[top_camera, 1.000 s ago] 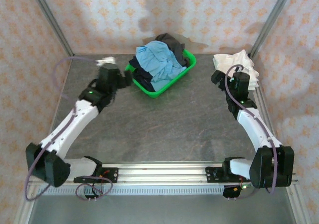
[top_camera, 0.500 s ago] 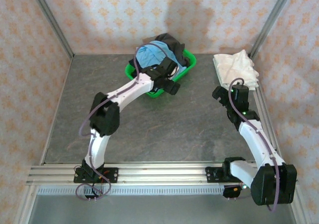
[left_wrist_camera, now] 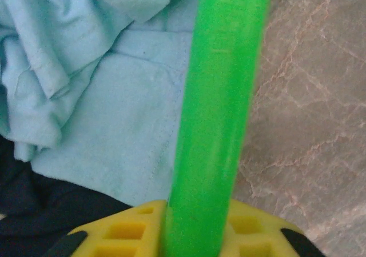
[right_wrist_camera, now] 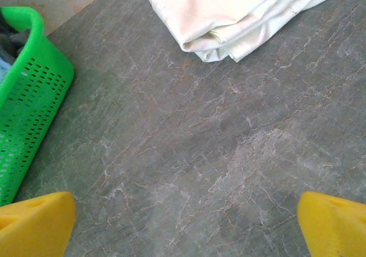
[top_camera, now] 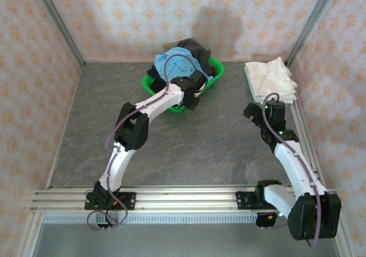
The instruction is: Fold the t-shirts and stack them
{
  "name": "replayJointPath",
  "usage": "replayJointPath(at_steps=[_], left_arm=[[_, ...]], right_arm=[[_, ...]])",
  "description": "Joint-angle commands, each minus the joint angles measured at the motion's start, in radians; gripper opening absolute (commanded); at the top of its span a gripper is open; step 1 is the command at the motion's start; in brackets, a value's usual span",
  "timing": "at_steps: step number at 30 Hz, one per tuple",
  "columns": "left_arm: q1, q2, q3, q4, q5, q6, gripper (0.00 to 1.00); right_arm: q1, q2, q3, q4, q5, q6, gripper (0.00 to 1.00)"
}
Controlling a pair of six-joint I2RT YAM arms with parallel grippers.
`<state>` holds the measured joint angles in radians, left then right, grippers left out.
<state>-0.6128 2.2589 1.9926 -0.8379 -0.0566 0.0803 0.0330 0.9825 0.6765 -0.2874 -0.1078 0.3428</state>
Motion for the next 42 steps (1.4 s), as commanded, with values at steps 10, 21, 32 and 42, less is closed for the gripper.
replayJointPath(at_steps=[10, 21, 32, 42], left_arm=[[0.294, -0.521, -0.519, 0.079, -0.167, -0.031, 0.00], [0.473, -0.399, -0.464, 0.132, -0.289, 0.187, 0.00], [0.599, -0.301, -0.415, 0.134, -0.330, 0.231, 0.00], [0.620, -0.223, -0.278, 0.028, -0.328, 0.122, 0.28]], right_arm=[[0.002, -0.056, 0.014, -0.037, 0.070, 0.005, 0.99], [0.002, -0.055, 0.028, -0.052, 0.117, 0.019, 0.99], [0.002, -0.057, 0.049, -0.081, 0.112, 0.027, 0.99], [0.002, -0.061, 0.053, -0.081, 0.084, 0.041, 0.99]])
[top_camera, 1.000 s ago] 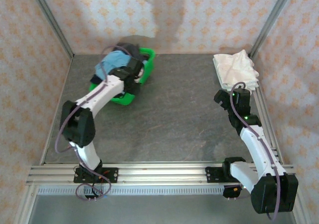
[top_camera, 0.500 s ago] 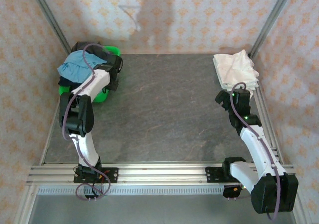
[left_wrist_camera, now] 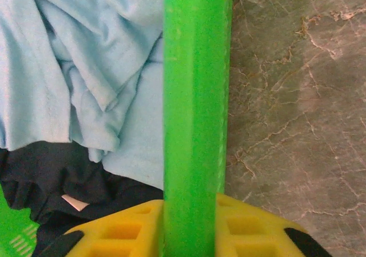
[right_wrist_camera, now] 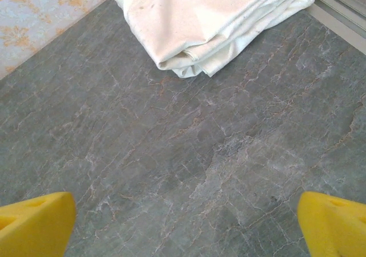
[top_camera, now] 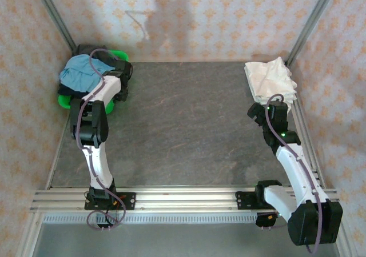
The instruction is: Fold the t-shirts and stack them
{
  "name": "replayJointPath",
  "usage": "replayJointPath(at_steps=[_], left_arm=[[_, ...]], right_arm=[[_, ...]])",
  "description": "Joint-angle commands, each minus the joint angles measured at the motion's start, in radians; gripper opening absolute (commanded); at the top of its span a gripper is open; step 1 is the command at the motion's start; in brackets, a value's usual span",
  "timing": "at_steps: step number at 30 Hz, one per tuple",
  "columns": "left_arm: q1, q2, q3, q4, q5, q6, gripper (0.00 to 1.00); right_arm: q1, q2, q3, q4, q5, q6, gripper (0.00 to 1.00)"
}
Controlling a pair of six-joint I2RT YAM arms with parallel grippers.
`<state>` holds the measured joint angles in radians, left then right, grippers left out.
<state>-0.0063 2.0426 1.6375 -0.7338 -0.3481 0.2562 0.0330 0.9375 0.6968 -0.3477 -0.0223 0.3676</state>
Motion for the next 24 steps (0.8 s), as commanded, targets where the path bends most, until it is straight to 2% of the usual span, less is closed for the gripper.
replayJointPath(at_steps=[1, 6, 8, 10, 11, 13, 18, 24], left_arm=[[0.011, -0.007, 0.105, -0.099, -0.005, -0.078, 0.29], [0.022, -0.040, 0.185, -0.128, 0.117, -0.188, 0.50], [0.044, -0.044, 0.220, -0.126, 0.156, -0.231, 0.65], [0.071, -0.032, 0.264, -0.126, 0.162, -0.288, 0.87], [0.093, -0.018, 0.288, -0.123, 0.175, -0.320, 0.95], [0.141, 0.019, 0.344, -0.125, 0.207, -0.398, 0.97], [0.263, 0.136, 0.471, -0.097, 0.437, -0.546, 0.94], [0.286, 0.330, 0.684, -0.170, 0.493, -0.567, 0.86]], right_arm=[[0.002, -0.017, 0.031, -0.020, -0.004, 0.019, 0.99], [0.002, -0.023, 0.010, 0.007, -0.044, 0.031, 0.99], [0.002, -0.026, -0.003, 0.023, -0.060, 0.032, 1.00], [0.004, -0.026, -0.017, 0.038, -0.069, 0.035, 1.00], [0.004, -0.026, -0.025, 0.048, -0.075, 0.037, 1.00], [0.004, -0.023, -0.038, 0.068, -0.093, 0.038, 1.00], [0.005, -0.020, -0.055, 0.089, -0.125, 0.026, 1.00], [0.006, -0.025, -0.071, 0.095, -0.135, 0.005, 0.98]])
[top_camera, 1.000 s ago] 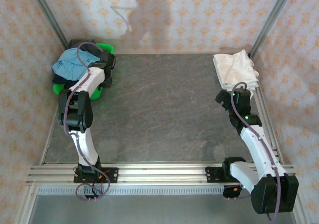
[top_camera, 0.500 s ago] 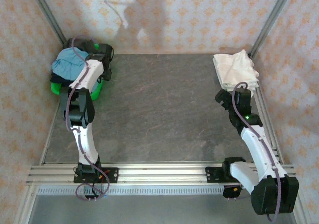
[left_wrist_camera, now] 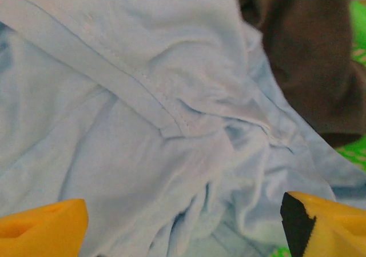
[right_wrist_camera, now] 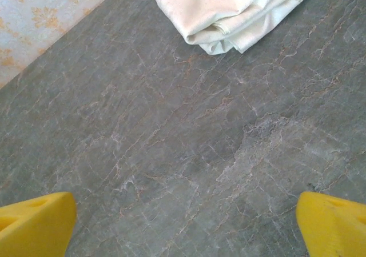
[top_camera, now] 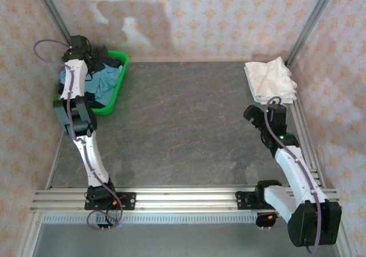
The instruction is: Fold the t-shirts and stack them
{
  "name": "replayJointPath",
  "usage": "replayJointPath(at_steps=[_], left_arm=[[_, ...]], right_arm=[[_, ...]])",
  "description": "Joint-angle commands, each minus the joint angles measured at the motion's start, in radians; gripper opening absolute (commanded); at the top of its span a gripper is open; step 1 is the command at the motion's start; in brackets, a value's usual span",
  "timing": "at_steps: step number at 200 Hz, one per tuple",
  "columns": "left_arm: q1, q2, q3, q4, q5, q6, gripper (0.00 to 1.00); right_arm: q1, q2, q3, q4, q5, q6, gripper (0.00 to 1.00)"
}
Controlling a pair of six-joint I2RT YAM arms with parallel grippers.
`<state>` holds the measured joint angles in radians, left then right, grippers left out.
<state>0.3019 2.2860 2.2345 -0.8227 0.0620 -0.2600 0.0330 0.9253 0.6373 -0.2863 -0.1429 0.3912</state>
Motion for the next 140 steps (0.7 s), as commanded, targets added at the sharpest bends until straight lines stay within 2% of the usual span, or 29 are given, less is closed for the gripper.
replayJointPath(at_steps=[1, 14, 38, 64, 90, 102, 121, 140], left_arm=[[-0.022, 0.114, 0.117, -0.094, 0.070, -0.054, 0.85], [-0.019, 0.148, 0.144, -0.100, 0.070, -0.058, 0.81], [-0.018, 0.166, 0.151, -0.098, 0.077, -0.063, 0.69], [-0.018, 0.156, 0.148, -0.095, 0.078, -0.055, 0.47], [-0.017, 0.127, 0.147, -0.112, 0.073, -0.045, 0.19], [-0.017, 0.102, 0.142, -0.116, 0.069, -0.042, 0.11], [-0.017, 0.054, 0.141, -0.131, 0.068, -0.033, 0.00], [-0.020, -0.015, 0.140, -0.152, 0.059, -0.033, 0.00]], right_arm=[[0.005, -0.013, -0.014, 0.035, -0.016, -0.022, 0.98], [0.005, -0.014, -0.016, 0.034, -0.020, -0.032, 0.97], [0.005, -0.016, -0.019, 0.031, -0.018, -0.042, 0.95], [0.005, -0.016, -0.022, 0.033, -0.014, -0.049, 0.94], [0.005, -0.017, -0.027, 0.030, 0.002, -0.053, 0.93], [0.005, -0.017, -0.027, 0.030, 0.006, -0.053, 0.93], [0.005, -0.019, -0.027, 0.029, 0.006, -0.049, 0.93], [0.005, -0.021, -0.025, 0.027, 0.002, -0.047, 0.93]])
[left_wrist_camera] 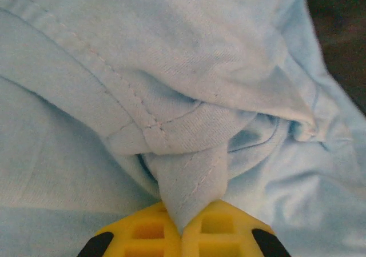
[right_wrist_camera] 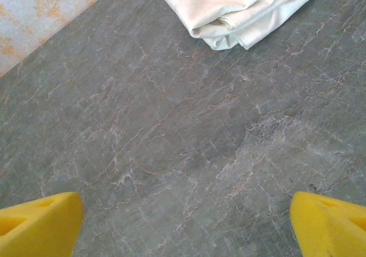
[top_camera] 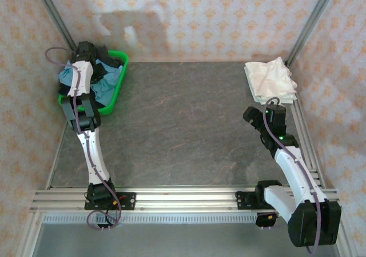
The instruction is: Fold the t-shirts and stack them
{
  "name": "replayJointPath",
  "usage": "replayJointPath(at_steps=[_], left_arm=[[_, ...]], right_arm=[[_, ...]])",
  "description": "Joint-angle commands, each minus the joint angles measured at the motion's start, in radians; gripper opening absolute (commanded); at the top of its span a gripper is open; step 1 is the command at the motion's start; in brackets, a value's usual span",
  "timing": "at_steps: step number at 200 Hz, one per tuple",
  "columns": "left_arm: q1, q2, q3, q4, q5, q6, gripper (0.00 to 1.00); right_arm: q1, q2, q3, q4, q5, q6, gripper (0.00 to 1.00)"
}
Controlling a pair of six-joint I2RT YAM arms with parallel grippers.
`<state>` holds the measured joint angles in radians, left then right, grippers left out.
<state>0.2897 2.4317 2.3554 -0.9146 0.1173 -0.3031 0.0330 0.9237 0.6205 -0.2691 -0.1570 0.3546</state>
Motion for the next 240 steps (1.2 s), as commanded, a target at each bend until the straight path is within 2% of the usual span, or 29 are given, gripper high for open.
replayJointPath(at_steps=[1, 58, 76, 104, 143, 157, 189, 217, 240], left_arm=[[-0.007, -0.164, 0.019, -0.060, 0.003, 0.011, 0.00], [-0.036, -0.466, 0.015, -0.043, -0.031, 0.003, 0.00], [-0.063, -0.579, 0.021, -0.017, -0.006, 0.007, 0.00], [-0.166, -0.742, 0.021, 0.056, 0.022, 0.046, 0.00], [-0.315, -0.902, 0.029, 0.202, 0.159, -0.005, 0.00], [-0.371, -0.922, 0.049, 0.246, 0.223, -0.035, 0.00], [-0.491, -0.901, 0.116, 0.303, 0.282, -0.082, 0.00], [-0.530, -0.828, 0.135, 0.388, 0.342, -0.144, 0.00], [-0.529, -0.742, 0.140, 0.333, 0.324, -0.165, 0.00]], right_arm=[[0.005, -0.020, -0.008, 0.010, 0.016, -0.010, 0.93], [0.005, -0.023, 0.001, 0.017, -0.026, 0.000, 0.93], [0.005, -0.028, 0.005, 0.020, -0.052, 0.003, 0.92], [0.005, -0.043, 0.013, 0.029, -0.102, 0.011, 0.91], [0.005, -0.076, 0.010, 0.065, -0.180, 0.036, 0.91], [0.007, -0.088, 0.007, 0.082, -0.207, 0.048, 0.90], [0.016, -0.113, -0.009, 0.147, -0.278, 0.077, 0.90], [0.031, -0.115, -0.028, 0.210, -0.319, 0.104, 0.90], [0.040, -0.105, -0.027, 0.210, -0.331, 0.113, 0.90]])
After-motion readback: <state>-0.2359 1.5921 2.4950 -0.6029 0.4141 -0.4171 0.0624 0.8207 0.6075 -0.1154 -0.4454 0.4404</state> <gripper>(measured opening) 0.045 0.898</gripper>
